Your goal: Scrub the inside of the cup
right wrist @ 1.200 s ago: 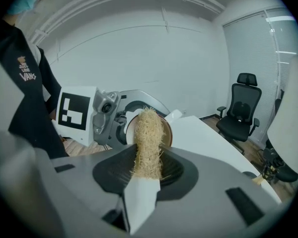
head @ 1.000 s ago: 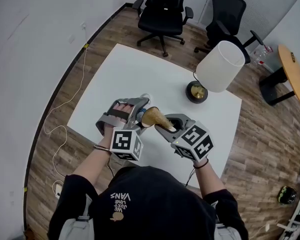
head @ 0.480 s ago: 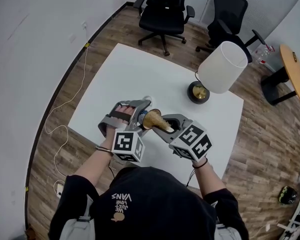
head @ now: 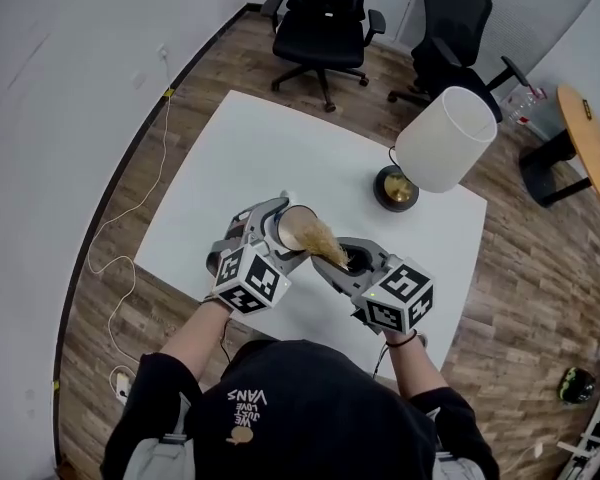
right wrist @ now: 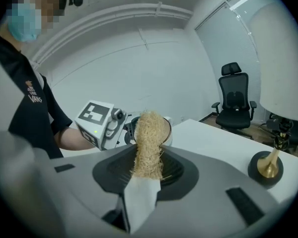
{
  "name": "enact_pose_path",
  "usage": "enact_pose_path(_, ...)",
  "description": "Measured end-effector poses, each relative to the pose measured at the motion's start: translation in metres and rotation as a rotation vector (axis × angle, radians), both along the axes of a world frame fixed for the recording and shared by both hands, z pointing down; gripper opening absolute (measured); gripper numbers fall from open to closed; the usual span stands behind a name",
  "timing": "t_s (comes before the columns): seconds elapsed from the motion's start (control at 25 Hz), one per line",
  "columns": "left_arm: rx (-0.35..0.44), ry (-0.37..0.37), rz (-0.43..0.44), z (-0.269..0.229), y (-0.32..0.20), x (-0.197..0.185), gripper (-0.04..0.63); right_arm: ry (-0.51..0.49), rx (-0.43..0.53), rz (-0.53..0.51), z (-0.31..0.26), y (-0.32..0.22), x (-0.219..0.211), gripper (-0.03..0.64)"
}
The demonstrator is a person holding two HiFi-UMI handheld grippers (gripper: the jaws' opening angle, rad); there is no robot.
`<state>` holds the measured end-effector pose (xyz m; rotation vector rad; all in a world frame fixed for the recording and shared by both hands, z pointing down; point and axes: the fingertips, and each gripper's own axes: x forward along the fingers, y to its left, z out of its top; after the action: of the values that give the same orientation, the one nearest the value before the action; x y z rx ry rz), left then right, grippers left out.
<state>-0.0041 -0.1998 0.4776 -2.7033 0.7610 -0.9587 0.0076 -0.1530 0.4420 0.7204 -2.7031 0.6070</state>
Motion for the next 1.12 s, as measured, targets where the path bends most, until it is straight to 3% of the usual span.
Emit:
enact_pose_path(0.16,-0.109,0.187,-0.073,0.0,-0.017,-0.002,0.399,-0.047,0.033,0.067,-0.008,-0.009,0.008,0.114)
enact_pose_path(0.48,-0.171,0.316,-0.155,0.029,-0.047,-0.015,0.399,-0.051,0.023,0.165,0.002,-0.023,0.021,0.114)
enact_pose_path(1.12,-0.277,0.394,-0.205,0.102,-0.072,-0.01,0.399,-0.039,-0.054,0.22,0.027,-0.032,0.028,0.114)
